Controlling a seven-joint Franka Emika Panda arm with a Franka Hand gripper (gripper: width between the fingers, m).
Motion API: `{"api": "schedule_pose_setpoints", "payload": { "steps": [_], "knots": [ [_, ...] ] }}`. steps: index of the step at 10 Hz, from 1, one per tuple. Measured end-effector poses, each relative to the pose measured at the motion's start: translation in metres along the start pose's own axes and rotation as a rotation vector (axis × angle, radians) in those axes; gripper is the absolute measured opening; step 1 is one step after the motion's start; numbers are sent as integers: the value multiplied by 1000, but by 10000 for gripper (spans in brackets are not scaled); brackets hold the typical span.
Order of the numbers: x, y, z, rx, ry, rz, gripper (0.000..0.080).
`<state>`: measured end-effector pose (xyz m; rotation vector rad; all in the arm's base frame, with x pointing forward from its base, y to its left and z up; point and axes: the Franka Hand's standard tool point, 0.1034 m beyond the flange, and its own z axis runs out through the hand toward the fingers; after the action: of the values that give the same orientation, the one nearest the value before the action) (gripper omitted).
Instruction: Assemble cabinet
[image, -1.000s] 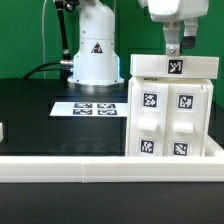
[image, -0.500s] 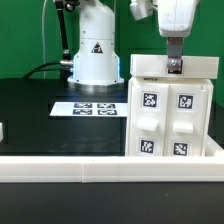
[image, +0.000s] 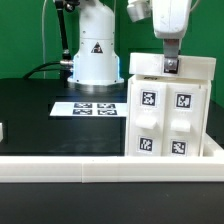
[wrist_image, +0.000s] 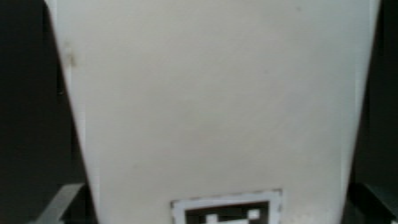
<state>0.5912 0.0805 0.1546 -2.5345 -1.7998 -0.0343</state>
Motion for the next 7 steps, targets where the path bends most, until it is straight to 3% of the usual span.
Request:
{"api": "schedule_pose_setpoints", "payload": {
  "steps": [3, 7],
  "knots": [
    [0, 0, 0, 0, 0, 59, 558],
    [0, 0, 0, 1, 1, 360, 560]
  ]
}}
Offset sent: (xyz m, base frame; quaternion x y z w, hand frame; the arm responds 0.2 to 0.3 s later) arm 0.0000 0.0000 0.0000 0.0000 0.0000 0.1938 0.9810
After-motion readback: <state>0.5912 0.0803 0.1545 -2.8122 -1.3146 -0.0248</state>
